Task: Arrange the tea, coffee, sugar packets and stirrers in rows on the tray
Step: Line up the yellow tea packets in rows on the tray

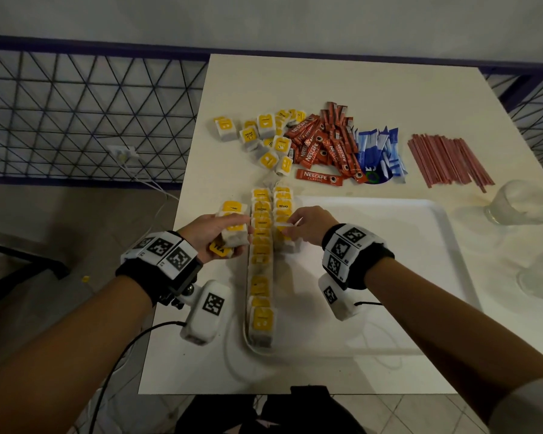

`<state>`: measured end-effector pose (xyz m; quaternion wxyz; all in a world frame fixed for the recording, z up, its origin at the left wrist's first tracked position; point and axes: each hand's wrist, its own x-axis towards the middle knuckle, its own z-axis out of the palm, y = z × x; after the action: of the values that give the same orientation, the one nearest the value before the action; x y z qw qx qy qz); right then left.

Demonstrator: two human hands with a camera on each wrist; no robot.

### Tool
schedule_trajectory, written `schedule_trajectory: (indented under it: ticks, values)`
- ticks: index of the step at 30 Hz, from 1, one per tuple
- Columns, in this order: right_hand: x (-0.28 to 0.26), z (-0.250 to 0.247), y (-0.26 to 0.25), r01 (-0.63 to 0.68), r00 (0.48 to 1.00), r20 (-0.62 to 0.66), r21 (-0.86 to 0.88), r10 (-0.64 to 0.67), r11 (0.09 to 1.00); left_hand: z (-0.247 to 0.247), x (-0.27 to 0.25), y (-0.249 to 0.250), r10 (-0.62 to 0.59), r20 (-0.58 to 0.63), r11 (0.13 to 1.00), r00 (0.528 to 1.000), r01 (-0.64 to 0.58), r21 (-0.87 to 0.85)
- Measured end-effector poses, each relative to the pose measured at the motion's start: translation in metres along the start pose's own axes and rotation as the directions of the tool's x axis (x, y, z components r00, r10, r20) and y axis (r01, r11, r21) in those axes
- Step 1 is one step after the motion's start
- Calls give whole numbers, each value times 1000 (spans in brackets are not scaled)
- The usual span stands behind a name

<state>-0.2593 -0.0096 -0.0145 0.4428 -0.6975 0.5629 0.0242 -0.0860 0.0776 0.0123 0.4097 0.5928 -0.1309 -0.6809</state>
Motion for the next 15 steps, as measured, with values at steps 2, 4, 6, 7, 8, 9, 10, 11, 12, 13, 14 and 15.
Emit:
schedule_trajectory:
  ticks: [2,4,6,7,8,9,10,11,12,13,14,15]
  values:
    - [-2,1,0,2,1000,-12,-5,-2,1000,1,-2,-1,-12,17,1000,1000,12,2]
    - [-1,1,-1,11,1000,-21,-32,-11,999,3,0,1,-23,13,1000,1000,23,9]
    - [-1,-3,-4,16,999,-45,-42,-18,999,6,-3,4,-30,18,1000,999,30,-3]
    - [-3,-12,-16,32,995,-94,-38,-36,999,7,-6,20,2,37,1000,999,-2,13]
    - [-4,-13,-15,36,993,-109,-28,-39,999,7,-5,19,4,30,1000,1000,-4,4]
    - [-5,-17,-17,36,991,-129,-18,-38,999,9,-4,22,0,16,1000,1000,0,4]
    - [-6,-18,-17,41,988,-146,-20,-44,999,8,-2,22,0,11,1000,1000,-1,1]
    - [-8,-17,-16,53,988,-148,-11,-54,999,10,-2,21,-3,1,1000,1000,3,-3]
    - [-11,-16,-15,70,986,-152,-6,-70,998,11,-2,18,-12,-8,1000,1000,12,-11]
    - [-16,-16,-16,94,986,-140,15,-91,995,13,-2,16,-22,-17,999,1000,22,-24]
    - [-19,-16,-18,116,987,-116,61,-108,991,14,-1,15,-36,-22,999,999,36,-29]
    - [-23,-17,-21,141,988,-81,125,-131,982,17,0,14,-48,-16,999,999,47,-25]
